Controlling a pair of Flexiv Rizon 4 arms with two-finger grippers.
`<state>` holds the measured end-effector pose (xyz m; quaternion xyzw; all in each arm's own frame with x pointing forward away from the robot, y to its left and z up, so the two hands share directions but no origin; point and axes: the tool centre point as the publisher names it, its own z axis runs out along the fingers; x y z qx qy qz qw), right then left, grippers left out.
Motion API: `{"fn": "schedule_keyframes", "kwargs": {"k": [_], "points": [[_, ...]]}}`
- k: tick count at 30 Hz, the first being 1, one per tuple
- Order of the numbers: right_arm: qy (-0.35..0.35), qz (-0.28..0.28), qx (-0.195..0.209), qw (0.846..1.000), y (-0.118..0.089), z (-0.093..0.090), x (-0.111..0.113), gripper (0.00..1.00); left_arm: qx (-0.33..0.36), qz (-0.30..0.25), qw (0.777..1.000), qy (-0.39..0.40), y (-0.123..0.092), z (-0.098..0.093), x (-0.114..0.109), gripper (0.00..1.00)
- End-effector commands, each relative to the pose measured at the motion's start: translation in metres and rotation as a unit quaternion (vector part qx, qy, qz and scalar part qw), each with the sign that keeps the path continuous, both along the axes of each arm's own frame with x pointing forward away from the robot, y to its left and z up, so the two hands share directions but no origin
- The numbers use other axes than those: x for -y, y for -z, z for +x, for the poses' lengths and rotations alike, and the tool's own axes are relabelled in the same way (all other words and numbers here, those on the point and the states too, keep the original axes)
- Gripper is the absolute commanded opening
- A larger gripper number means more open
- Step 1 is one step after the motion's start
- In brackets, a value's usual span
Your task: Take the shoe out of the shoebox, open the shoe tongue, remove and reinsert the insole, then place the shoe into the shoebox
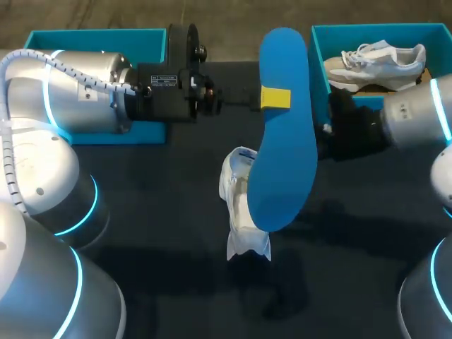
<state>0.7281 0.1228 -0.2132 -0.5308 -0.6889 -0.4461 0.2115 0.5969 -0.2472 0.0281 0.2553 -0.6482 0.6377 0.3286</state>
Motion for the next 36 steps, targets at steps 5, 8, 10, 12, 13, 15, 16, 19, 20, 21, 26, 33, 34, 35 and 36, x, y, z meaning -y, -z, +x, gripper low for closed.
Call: {"fn": "schedule_keyframes", "kwargs": {"k": [5,8,10,12,13,15,16,19,20,21,26,33,34,35,36], "points": [[0.013,0.078,0.025,0.997,-0.018,0.000,0.048,1.00,0.000,-0.001,1.000,-0.001,0.001,-0.001,0.000,0.00],[0.017,0.087,0.033,0.996,-0.027,0.004,0.059,1.00,0.000,-0.001,1.000,-0.001,0.001,-0.001,0.000,0.00],[0.017,0.087,0.033,0.996,-0.027,0.004,0.059,1.00,0.000,-0.001,1.000,-0.001,0.001,-0.001,0.000,0.00],[0.017,0.087,0.033,0.996,-0.027,0.004,0.059,1.00,0.000,-0.001,1.000,-0.001,0.001,-0.001,0.000,0.00],[0.017,0.087,0.033,0.996,-0.027,0.004,0.059,1.00,0.000,-0.001,1.000,-0.001,0.001,-0.001,0.000,0.00],[0.017,0.087,0.033,0.996,-0.027,0.004,0.059,1.00,0.000,-0.001,1.000,-0.001,0.001,-0.001,0.000,0.00],[0.017,0.087,0.033,0.996,-0.027,0.004,0.059,1.00,0.000,-0.001,1.000,-0.001,0.001,-0.001,0.000,0.00],[0.017,0.087,0.033,0.996,-0.027,0.004,0.059,1.00,0.000,-0.001,1.000,-0.001,0.001,-0.001,0.000,0.00],[0.017,0.087,0.033,0.996,-0.027,0.004,0.059,1.00,0.000,-0.001,1.000,-0.001,0.001,-0.001,0.000,0.00],[0.017,0.087,0.033,0.996,-0.027,0.004,0.059,1.00,0.000,-0.001,1.000,-0.001,0.001,-0.001,0.000,0.00],[0.064,0.130,-0.002,0.989,-0.058,0.002,0.080,1.00,0.000,-0.001,1.000,-0.001,0.001,-0.001,0.000,0.00],[0.053,0.173,-0.069,0.981,-0.091,0.004,0.093,1.00,0.000,-0.001,1.000,-0.001,0.001,-0.001,0.000,0.00],[0.049,0.187,-0.072,0.979,-0.094,0.004,0.094,1.00,0.000,-0.001,1.000,-0.001,0.001,-0.001,0.000,0.00],[0.040,0.196,-0.076,0.977,-0.096,0.005,0.095,1.00,0.000,-0.001,1.000,-0.001,0.001,-0.001,0.000,0.00],[0.034,0.197,-0.080,0.977,-0.099,0.005,0.095,1.00,0.000,-0.001,1.000,-0.001,0.001,-0.001,0.000,0.00]]}}
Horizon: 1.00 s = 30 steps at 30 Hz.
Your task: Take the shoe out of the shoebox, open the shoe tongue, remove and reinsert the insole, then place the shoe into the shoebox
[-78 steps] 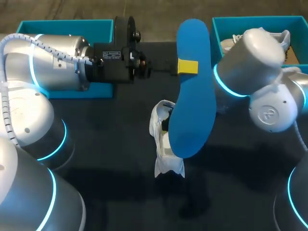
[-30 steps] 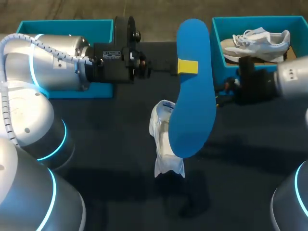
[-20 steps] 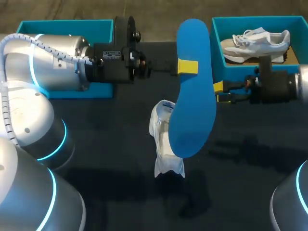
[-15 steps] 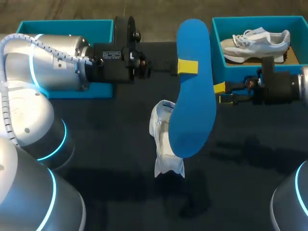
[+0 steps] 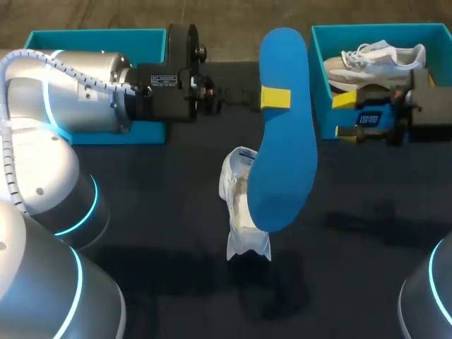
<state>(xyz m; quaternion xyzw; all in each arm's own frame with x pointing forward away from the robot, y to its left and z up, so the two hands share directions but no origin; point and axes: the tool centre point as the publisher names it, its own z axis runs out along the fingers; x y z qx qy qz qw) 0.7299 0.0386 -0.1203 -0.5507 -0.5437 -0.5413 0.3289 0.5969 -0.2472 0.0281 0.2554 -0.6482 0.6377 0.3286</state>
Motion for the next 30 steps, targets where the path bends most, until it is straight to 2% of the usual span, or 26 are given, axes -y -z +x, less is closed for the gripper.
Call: {"fn": "schedule_keyframes", "kwargs": {"k": [1,4,12,28,30], "points": [[-0.028,0.022,0.000,0.999,-0.009,0.003,0.011,1.00,0.000,-0.001,1.000,-0.001,0.001,-0.001,0.000,0.00],[-0.041,0.006,-0.003,0.999,-0.018,0.003,0.010,1.00,0.000,-0.001,1.000,-0.001,0.001,-0.001,0.000,0.00],[-0.059,0.018,0.003,0.998,-0.035,-0.001,-0.005,1.00,0.000,-0.001,1.000,-0.001,0.001,-0.001,0.000,0.00],[-0.059,0.018,0.003,0.998,-0.035,-0.001,-0.005,1.00,0.000,-0.001,1.000,-0.001,0.001,-0.001,0.000,0.00],[-0.059,0.018,0.003,0.998,-0.035,-0.001,-0.005,1.00,0.042,-0.021,0.999,-0.007,0.005,0.003,0.000,0.00]]}}
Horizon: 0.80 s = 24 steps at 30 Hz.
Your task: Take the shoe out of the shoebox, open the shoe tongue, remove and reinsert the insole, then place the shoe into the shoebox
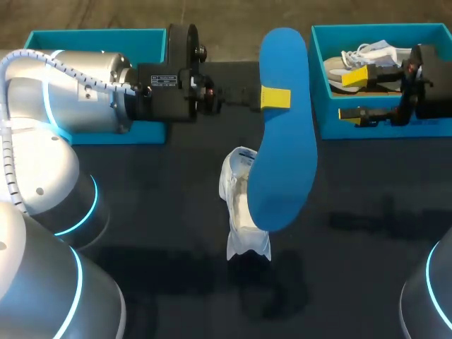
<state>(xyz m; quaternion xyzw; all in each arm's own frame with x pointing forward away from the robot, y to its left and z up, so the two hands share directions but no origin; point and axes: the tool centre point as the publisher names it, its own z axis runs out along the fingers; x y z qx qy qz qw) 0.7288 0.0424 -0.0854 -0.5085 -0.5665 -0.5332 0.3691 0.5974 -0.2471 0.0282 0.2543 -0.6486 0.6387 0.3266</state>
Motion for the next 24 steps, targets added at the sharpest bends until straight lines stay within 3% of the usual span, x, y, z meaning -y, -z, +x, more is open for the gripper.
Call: {"fn": "schedule_keyframes", "kwargs": {"k": [1,6,8,12,17,22,24], "points": [[0.001,-0.001,-0.001,1.000,0.000,0.000,-0.001,1.00,0.061,-0.024,0.998,-0.008,0.007,0.005,0.000,0.00],[0.001,-0.001,-0.001,1.000,0.000,0.000,-0.001,1.00,0.149,-0.056,0.987,-0.040,0.017,0.019,-0.001,0.00],[0.001,-0.001,-0.001,1.000,0.000,0.000,-0.001,1.00,0.213,-0.071,0.974,-0.041,0.022,0.024,-0.002,0.00],[0.001,-0.001,-0.001,1.000,0.000,0.000,-0.001,1.00,0.277,-0.078,0.956,-0.049,0.029,0.031,-0.004,0.00],[0.001,-0.001,-0.001,1.000,0.000,0.000,-0.001,1.00,0.394,-0.079,0.915,-0.042,0.036,0.043,-0.008,0.00],[0.001,-0.001,-0.001,1.000,0.000,0.000,-0.001,1.00,0.531,-0.084,0.843,-0.020,0.042,0.056,-0.012,0.00],[0.001,-0.001,-0.001,1.000,0.000,0.000,-0.001,1.00,0.540,-0.078,0.837,-0.025,0.043,0.058,-0.013,0.00]]}}
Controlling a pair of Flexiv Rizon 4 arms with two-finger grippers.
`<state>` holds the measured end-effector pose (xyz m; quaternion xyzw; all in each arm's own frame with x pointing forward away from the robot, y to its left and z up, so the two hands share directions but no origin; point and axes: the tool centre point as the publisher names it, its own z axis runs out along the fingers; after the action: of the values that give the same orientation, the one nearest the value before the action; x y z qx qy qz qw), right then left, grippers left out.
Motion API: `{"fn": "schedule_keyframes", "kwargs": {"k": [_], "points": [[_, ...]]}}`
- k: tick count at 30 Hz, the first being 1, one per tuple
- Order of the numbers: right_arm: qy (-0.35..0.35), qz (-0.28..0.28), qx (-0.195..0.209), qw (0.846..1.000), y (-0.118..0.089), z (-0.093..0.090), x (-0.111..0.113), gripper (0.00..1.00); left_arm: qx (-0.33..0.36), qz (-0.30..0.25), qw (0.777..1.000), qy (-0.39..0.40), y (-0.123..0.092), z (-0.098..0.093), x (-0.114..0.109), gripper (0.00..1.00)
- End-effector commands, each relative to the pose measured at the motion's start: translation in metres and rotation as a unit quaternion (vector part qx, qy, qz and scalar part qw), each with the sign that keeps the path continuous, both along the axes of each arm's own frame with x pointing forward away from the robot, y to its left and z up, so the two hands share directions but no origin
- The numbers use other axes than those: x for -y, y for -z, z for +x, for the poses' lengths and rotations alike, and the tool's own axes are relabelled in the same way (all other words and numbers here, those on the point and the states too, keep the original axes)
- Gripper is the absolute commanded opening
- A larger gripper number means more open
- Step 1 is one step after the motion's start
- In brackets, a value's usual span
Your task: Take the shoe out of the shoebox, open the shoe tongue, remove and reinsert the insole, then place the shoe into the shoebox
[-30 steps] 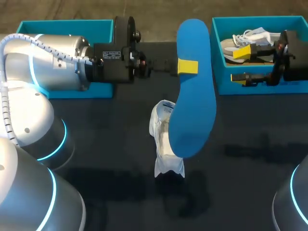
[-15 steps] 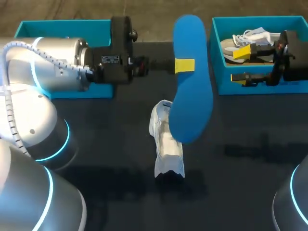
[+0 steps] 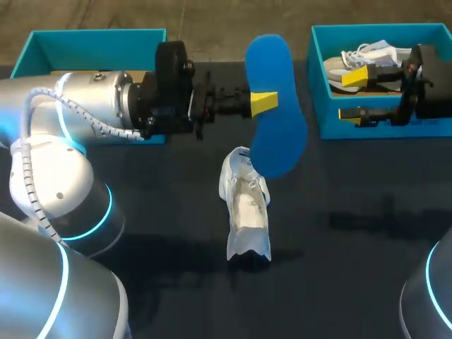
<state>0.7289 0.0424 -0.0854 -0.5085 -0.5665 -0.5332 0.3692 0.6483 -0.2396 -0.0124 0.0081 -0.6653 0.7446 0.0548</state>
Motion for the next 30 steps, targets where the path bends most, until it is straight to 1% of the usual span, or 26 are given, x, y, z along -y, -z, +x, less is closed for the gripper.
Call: {"fn": "schedule_keyframes", "kwargs": {"k": [1,13,15,17,18,20,22,26,28,30], "points": [[0.001,-0.001,-0.001,1.000,0.000,0.000,-0.001,1.00,0.196,0.001,0.981,0.005,0.002,0.008,-0.005,0.00],[0.001,-0.001,-0.001,1.000,0.000,0.000,-0.001,1.00,0.196,0.001,0.981,0.005,0.002,0.008,-0.005,0.00],[0.001,-0.001,-0.001,1.000,0.000,0.000,-0.001,1.00,0.286,-0.031,0.958,0.006,0.014,0.012,-0.002,0.00],[0.001,-0.001,-0.001,1.000,0.000,0.000,-0.001,1.00,0.366,-0.055,0.929,0.011,0.023,0.019,0.001,0.00],[0.001,-0.001,-0.001,1.000,0.000,0.000,-0.001,1.00,0.391,-0.065,0.918,0.005,0.026,0.022,0.002,0.00],[0.001,-0.001,-0.001,1.000,0.000,0.000,-0.001,1.00,0.452,-0.077,0.889,0.000,0.030,0.029,0.005,0.00],[0.001,-0.001,-0.001,1.000,0.000,0.000,-0.001,1.00,0.491,-0.080,0.867,-0.003,0.032,0.035,0.006,0.00],[0.001,-0.001,-0.001,1.000,0.000,0.000,-0.001,1.00,0.574,-0.083,0.815,0.008,0.033,0.047,0.008,0.00],[0.001,-0.001,-0.001,1.000,0.000,0.000,-0.001,1.00,0.624,-0.076,0.778,0.025,0.033,0.053,0.010,0.00],[0.001,-0.001,-0.001,1.000,0.000,0.000,-0.001,1.00,0.685,-0.066,0.724,0.047,0.033,0.060,0.011,0.00]]}}
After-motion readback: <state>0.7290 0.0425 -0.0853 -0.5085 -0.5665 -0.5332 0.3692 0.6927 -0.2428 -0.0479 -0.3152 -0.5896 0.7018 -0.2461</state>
